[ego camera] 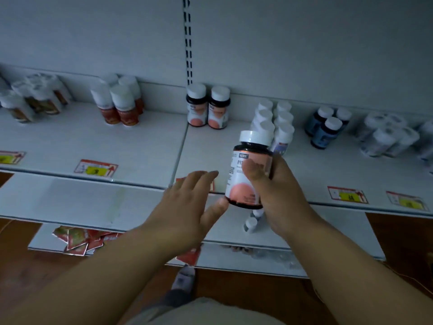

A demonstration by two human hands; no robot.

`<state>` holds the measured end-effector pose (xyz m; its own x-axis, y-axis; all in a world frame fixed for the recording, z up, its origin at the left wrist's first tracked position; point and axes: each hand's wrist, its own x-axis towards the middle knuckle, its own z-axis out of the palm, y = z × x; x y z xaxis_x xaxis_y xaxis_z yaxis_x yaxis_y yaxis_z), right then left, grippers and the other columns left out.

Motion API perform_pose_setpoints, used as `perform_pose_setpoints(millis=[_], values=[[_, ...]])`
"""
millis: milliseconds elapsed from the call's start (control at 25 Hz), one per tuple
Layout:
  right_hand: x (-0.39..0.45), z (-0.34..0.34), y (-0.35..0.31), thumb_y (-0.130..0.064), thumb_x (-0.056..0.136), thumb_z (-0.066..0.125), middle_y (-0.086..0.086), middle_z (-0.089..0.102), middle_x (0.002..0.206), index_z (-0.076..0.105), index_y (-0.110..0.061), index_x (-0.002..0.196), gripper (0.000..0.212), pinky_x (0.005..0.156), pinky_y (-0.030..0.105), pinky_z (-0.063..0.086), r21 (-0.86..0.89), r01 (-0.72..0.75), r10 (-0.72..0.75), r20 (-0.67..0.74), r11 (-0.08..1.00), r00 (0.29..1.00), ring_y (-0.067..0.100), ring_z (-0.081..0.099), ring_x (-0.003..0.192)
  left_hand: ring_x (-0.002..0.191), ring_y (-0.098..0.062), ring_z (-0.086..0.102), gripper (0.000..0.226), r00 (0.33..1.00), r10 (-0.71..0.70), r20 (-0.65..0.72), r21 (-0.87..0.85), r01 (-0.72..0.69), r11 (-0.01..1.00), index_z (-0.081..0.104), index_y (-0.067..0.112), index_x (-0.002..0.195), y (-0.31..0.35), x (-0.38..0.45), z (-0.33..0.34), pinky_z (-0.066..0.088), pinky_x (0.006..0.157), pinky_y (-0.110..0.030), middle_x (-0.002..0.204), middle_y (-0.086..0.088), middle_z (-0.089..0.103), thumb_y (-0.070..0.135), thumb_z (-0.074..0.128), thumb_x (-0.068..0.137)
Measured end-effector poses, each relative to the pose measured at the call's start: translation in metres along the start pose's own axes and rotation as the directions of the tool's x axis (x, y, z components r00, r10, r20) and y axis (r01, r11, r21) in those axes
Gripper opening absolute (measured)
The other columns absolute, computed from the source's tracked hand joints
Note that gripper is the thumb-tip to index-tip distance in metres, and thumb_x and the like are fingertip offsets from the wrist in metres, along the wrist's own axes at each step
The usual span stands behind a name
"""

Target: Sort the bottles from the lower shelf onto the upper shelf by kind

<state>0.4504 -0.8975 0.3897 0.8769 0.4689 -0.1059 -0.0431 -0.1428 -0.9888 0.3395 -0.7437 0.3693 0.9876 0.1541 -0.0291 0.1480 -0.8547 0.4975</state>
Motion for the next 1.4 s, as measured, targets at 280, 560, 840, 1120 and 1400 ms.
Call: perform_pose_setpoints(millis=[280,560,840,1120,1400], values=[[0.134,0.073,-0.010,-0.030,0.070,0.087,-0.014,0.064,0.112,0.052,-0.035,0.113,0.056,0.099,0.042,0.050,-0.355,0.041,-0.061,-0.045,0.934,0.997,0.012,0.061,0.109,0.149,-0.034,-0.007,0.097,0.982,-0.122,0.142,0.403,0.055,0.913,-0.005,0.023,0.155,-0.118,0.131,-0.025,0.006,0.120,-0.052,0.163,-0.014,-0.007,0.082,0.021,0.082],[0.187,0.113,0.006,-0.026,0.072,0.085,-0.010,0.062,0.112,0.052,-0.028,0.116,0.056,0.096,0.035,0.046,-0.467,0.102,-0.124,-0.018,0.878,0.992,0.011,0.058,0.108,0.148,-0.032,-0.014,0.105,0.987,-0.091,0.133,0.427,0.026,0.904,-0.009,0.019,0.154,-0.166,0.180,-0.009,0.000,0.118,-0.057,0.162,-0.015,-0.009,0.088,0.006,0.076],[0.200,0.118,0.007,-0.027,0.072,0.084,-0.008,0.062,0.108,0.052,-0.019,0.115,0.054,0.088,0.033,0.048,-0.562,0.055,-0.111,-0.066,0.825,0.992,0.014,0.061,0.103,0.148,-0.028,-0.017,0.103,0.991,-0.078,0.105,0.408,0.029,0.912,-0.009,0.018,0.154,-0.170,0.188,-0.007,-0.002,0.118,-0.057,0.163,-0.010,-0.009,0.086,0.002,0.077],[0.155,0.109,0.023,-0.037,0.079,0.079,0.006,0.051,0.128,0.046,-0.015,0.135,0.068,0.096,0.038,0.045,-0.696,0.060,-0.156,-0.076,0.716,0.985,0.022,0.050,0.117,0.148,-0.026,0.016,0.091,0.999,-0.026,-0.029,0.185,0.031,0.982,0.013,0.015,0.154,-0.161,0.154,-0.021,0.013,0.120,-0.044,0.161,-0.008,0.019,0.071,0.039,0.087],[0.046,0.082,0.030,-0.028,0.087,0.070,0.008,0.048,0.133,0.051,-0.017,0.134,0.052,0.093,0.041,0.050,-0.775,0.255,-0.390,0.012,0.578,0.921,0.026,0.052,0.118,0.124,-0.020,0.049,0.056,0.982,0.080,-0.169,0.135,-0.058,0.989,0.044,0.026,0.140,-0.098,0.029,-0.015,0.038,0.105,-0.039,0.136,0.004,0.054,0.051,0.057,0.091]])
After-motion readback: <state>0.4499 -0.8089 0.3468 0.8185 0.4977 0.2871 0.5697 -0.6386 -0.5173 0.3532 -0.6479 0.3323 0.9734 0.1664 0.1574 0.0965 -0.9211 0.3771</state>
